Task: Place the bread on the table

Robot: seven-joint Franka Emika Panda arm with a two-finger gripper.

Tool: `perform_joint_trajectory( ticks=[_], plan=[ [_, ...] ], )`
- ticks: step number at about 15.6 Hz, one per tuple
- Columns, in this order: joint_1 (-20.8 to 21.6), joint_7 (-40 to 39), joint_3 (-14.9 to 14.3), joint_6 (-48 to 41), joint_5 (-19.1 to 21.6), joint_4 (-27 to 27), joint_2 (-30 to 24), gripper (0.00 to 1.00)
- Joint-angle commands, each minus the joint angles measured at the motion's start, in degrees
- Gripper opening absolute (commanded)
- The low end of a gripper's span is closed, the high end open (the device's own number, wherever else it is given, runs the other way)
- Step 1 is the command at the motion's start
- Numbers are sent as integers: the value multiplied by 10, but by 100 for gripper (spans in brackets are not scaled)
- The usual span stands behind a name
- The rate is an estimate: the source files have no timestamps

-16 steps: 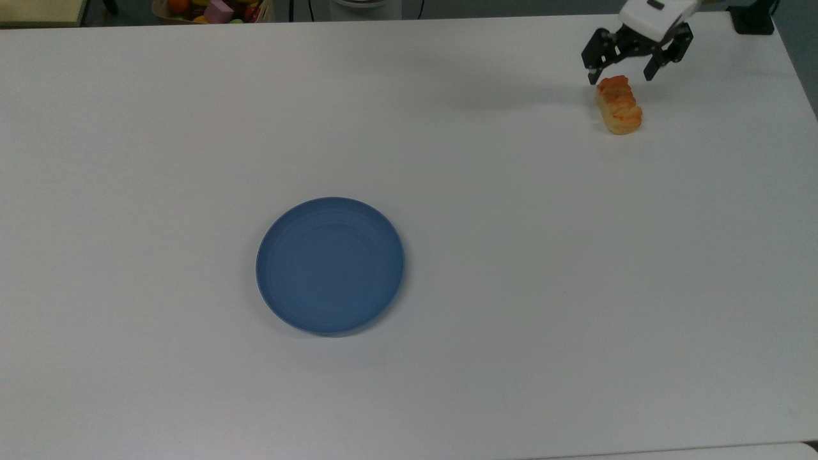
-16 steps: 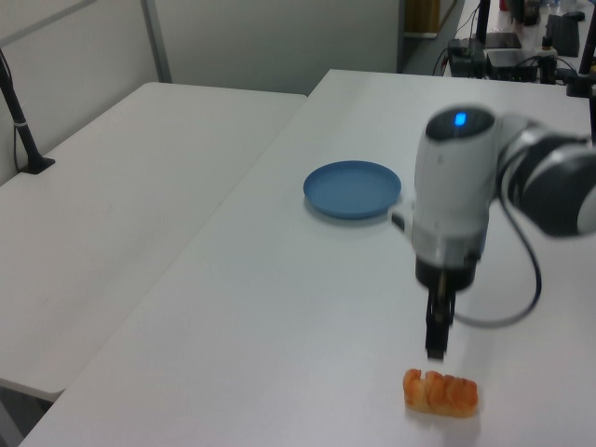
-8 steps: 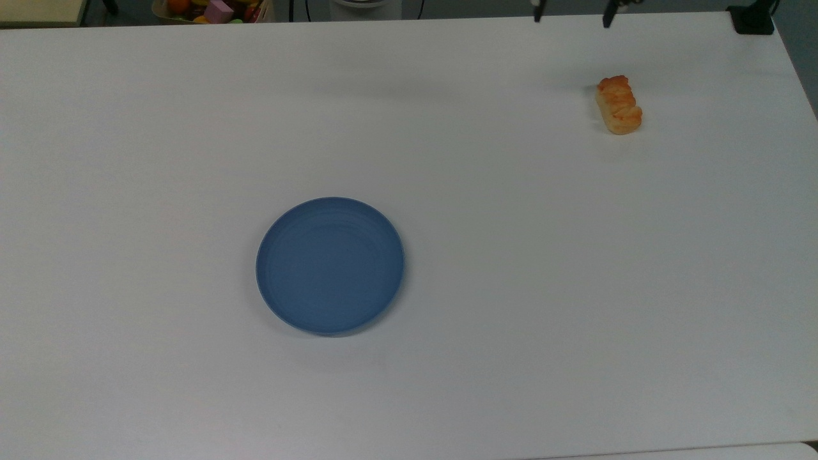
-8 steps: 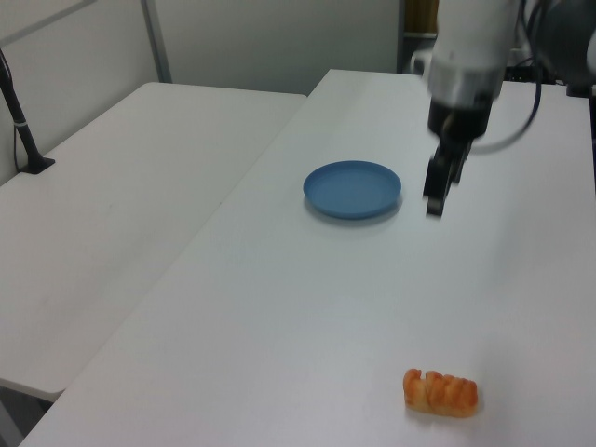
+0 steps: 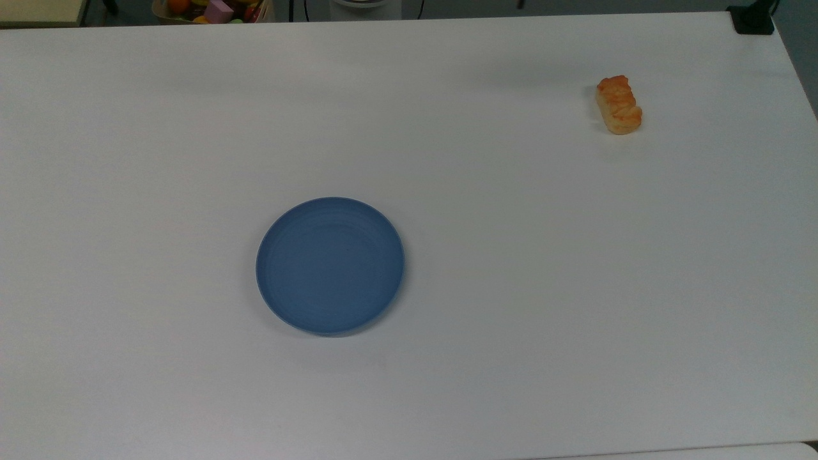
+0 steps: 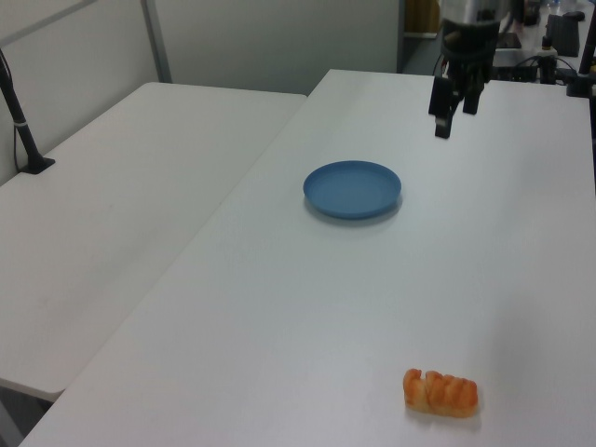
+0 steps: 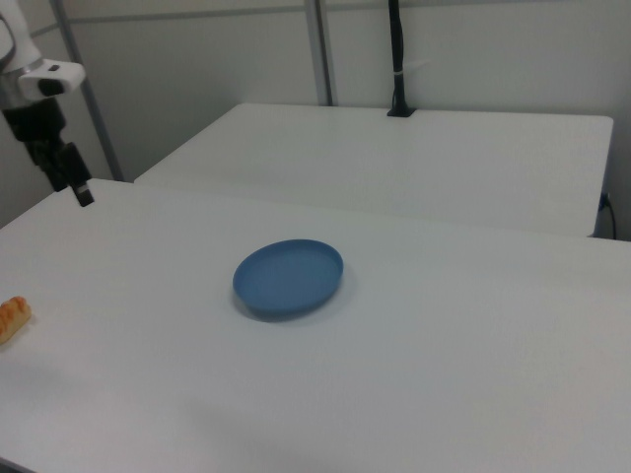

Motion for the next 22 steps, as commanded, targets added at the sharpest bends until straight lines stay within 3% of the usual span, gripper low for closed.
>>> perform_joint_trajectory(
  ticks=[1, 5, 12, 22],
  plan=[
    [1, -33, -60, -12, 14, -7, -14, 100],
    [-10, -131, -95, -11, 23, -7, -13, 100],
    [-39, -355, -105, -4, 66, -1, 0, 100],
    [-66, -392, -104, 13, 72, 20, 17, 100]
  ],
)
